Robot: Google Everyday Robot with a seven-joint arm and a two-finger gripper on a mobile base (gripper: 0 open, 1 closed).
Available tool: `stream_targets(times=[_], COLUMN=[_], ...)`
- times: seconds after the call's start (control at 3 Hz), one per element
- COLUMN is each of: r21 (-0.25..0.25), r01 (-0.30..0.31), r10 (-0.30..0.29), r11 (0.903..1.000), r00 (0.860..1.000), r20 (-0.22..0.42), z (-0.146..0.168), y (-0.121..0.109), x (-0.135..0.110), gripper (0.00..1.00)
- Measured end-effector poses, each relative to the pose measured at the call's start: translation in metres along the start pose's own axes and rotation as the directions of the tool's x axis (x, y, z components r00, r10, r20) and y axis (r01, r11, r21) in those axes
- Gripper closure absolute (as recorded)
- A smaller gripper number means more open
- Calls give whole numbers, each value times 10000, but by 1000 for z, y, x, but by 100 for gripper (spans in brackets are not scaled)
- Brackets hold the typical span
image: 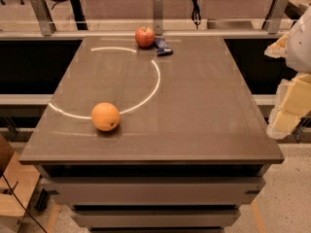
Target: Move apple near orange
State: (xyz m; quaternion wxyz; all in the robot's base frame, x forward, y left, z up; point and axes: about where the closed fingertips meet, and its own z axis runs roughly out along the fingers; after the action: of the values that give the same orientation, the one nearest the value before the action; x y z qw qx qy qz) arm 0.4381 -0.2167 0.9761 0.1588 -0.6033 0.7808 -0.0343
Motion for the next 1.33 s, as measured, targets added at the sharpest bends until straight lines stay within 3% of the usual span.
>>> stream_targets(times=[0.67,1.0,1.33], r21=[13,-38,-136], r01=[-34,144,520], r10=[34,-137,-465], r11=[10000,9999,9986], r00=[9995,9892,9620], r20=[309,1456,2689], z=[0,4,10], y=[-3,-19,-43], x=[-3,-27,-64], gripper=[0,0,0])
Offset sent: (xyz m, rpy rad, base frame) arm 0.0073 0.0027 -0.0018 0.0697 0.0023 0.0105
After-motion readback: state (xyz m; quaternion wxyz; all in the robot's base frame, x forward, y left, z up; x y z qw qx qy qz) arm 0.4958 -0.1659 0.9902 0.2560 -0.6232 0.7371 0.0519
